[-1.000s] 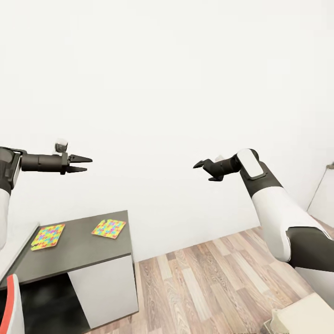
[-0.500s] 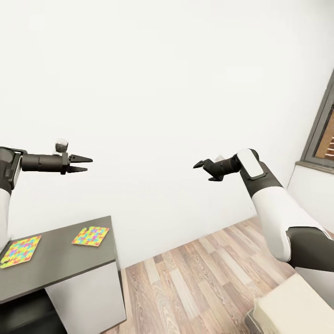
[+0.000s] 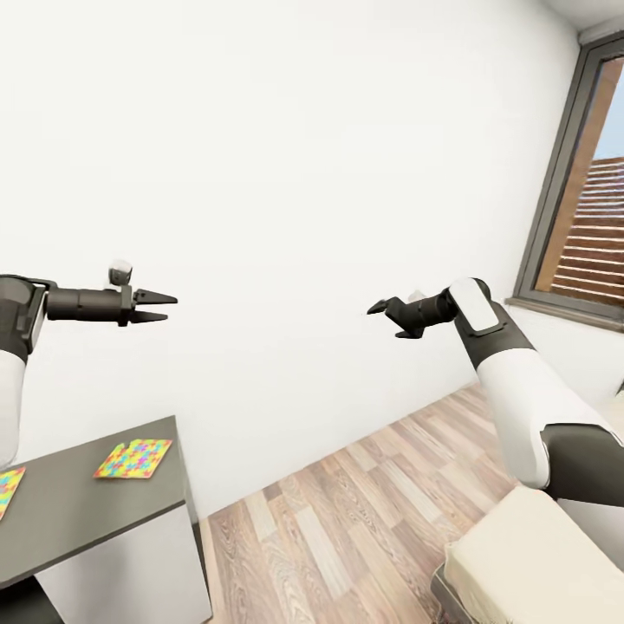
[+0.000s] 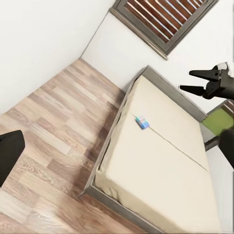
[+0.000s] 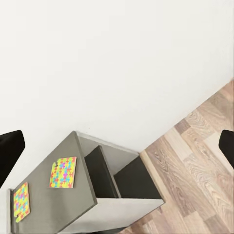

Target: Put all the toys in the child's room - the three board games (two on the bed and one on the table), the two jigsaw puzzles on the table, and the tennis ball on the table - inside the toy box on the table in the child's room.

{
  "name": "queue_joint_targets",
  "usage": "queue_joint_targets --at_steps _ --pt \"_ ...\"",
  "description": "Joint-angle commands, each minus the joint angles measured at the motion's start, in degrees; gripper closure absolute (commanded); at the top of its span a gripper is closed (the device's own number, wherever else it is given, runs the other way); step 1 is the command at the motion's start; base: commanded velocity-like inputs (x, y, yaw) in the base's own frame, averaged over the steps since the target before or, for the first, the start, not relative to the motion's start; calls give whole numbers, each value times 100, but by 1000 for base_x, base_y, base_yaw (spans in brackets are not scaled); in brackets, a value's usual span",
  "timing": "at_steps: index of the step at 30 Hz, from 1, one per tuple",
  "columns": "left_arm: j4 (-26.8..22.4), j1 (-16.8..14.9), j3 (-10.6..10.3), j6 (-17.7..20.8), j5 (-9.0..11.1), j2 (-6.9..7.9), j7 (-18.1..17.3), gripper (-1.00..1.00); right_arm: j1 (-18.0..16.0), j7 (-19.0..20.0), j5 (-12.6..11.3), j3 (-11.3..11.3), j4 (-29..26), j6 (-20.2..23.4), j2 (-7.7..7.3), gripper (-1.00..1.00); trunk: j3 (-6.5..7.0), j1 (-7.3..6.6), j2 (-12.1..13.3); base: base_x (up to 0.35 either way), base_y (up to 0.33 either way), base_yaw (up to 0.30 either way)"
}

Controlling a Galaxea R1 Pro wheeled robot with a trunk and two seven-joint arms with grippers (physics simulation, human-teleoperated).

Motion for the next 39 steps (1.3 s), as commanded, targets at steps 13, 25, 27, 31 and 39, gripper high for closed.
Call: queue_joint_targets --at_steps 13,25,27,31,39 --pt "11 30 15 44 -60 -120 -48 -100 -12 -48 -60 18 -3 5 -126 -100 86 2 -4 0 0 -227" --pt "43 54 9 -83 -111 -266 -48 -100 -17 -50 -64 16 23 5 -136 -100 159 2 -4 0 0 -224" --pt "46 60 8 -89 -121 -298 -48 -100 -17 -50 -64 17 44 5 -141 -100 164 2 -4 0 0 -215" --pt "54 113 6 -101 -139 -407 -48 -100 -11 -50 -63 17 93 5 -164 -100 168 2 -4 0 0 -193" --pt "58 276 5 -113 -144 -620 122 -100 173 -50 -57 12 123 5 -215 -100 146 2 -4 0 0 -142"
